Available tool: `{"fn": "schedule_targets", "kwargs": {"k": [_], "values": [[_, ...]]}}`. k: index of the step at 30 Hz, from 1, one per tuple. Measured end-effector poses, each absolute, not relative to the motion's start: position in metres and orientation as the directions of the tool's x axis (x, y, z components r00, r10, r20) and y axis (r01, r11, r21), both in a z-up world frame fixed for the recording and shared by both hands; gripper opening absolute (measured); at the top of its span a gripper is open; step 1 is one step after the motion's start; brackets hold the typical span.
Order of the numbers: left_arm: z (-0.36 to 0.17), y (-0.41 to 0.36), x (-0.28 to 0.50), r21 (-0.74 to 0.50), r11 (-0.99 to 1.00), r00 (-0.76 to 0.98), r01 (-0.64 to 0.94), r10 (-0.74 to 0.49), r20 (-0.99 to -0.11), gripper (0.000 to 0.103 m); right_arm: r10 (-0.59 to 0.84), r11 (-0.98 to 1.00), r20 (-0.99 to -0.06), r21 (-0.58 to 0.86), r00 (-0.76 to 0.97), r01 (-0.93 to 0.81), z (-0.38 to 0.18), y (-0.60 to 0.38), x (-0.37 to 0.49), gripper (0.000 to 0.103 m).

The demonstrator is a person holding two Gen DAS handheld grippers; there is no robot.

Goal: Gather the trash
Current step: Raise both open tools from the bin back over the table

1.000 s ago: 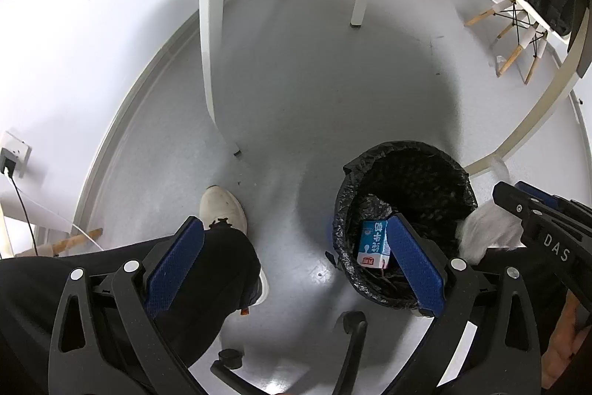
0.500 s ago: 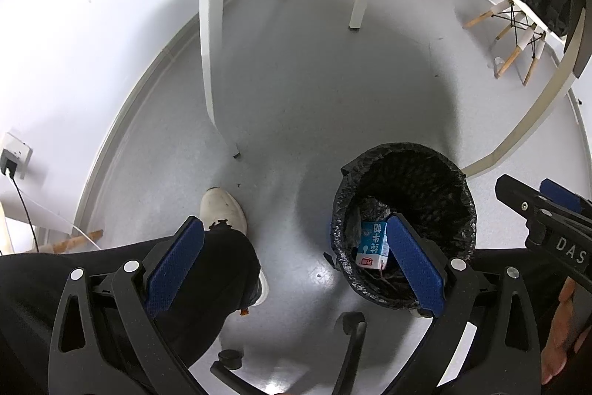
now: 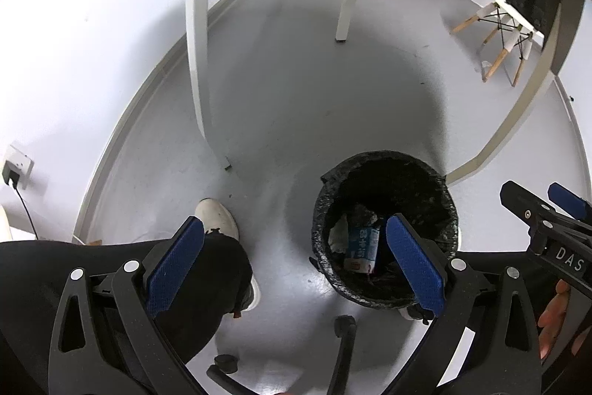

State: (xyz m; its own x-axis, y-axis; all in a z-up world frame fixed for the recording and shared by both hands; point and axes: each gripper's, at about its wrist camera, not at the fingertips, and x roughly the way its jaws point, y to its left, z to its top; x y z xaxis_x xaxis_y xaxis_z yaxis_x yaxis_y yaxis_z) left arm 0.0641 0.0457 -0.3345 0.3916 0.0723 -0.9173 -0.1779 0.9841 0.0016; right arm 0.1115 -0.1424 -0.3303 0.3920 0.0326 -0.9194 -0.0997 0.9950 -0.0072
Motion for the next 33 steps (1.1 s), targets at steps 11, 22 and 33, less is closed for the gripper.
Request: {"fn": "schedule_targets", "kwargs": {"k": [11, 22, 33], "values": [[-0.302, 0.029, 0.048, -0.029, 0.990, 0.433, -0.138, 0.034, -0.901, 0.097, 0.013, 0.999, -0.901, -0.010, 0.434, -0.051, -0.292, -0.168, 0.079, 0.095], [-0.260, 0.026, 0.012, -0.031, 0.991, 0.485, -0.130, 0.036, -0.874, 0.097, 0.005, 0.999, -0.864, -0.017, 0.503, -0.039, -0.245, -0.177, 0.042, 0.095], [-0.207, 0.023, -0.021, -0.037, 0.992, 0.541, -0.119, 0.034, -0.840, 0.097, -0.011, 0.998, -0.828, -0.040, 0.561, -0.039, -0.190, -0.183, 0.003, 0.095]]}}
